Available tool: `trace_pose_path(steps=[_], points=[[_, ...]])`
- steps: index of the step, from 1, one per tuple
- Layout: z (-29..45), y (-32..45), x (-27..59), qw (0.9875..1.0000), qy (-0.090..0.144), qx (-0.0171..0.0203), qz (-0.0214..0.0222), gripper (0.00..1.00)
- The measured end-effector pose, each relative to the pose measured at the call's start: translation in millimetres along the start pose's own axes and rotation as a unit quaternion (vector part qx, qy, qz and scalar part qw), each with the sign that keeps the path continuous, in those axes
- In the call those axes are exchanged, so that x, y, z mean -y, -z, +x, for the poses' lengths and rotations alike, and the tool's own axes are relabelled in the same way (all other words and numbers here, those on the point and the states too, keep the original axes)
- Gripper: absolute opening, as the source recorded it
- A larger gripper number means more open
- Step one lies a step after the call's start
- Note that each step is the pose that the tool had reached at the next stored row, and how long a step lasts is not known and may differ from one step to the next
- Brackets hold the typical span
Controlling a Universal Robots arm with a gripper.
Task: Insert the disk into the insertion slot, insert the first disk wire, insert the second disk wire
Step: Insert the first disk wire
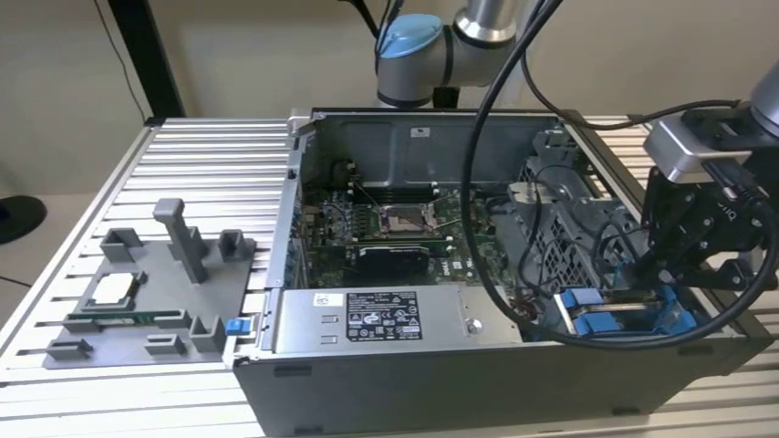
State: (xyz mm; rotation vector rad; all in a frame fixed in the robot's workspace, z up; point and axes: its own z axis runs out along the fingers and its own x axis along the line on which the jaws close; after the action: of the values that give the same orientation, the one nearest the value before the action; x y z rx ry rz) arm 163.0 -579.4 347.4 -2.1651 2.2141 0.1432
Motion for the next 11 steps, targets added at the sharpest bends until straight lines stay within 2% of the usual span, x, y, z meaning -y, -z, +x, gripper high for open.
trace_pose_path(steps=[1,11], points=[[0.1,-0.6,0.1,1.0,0.0,-0.0016,0.0,0.0],[0.3,-2.8,0.1,1.0,0.0,-0.0017,0.0,0.0]])
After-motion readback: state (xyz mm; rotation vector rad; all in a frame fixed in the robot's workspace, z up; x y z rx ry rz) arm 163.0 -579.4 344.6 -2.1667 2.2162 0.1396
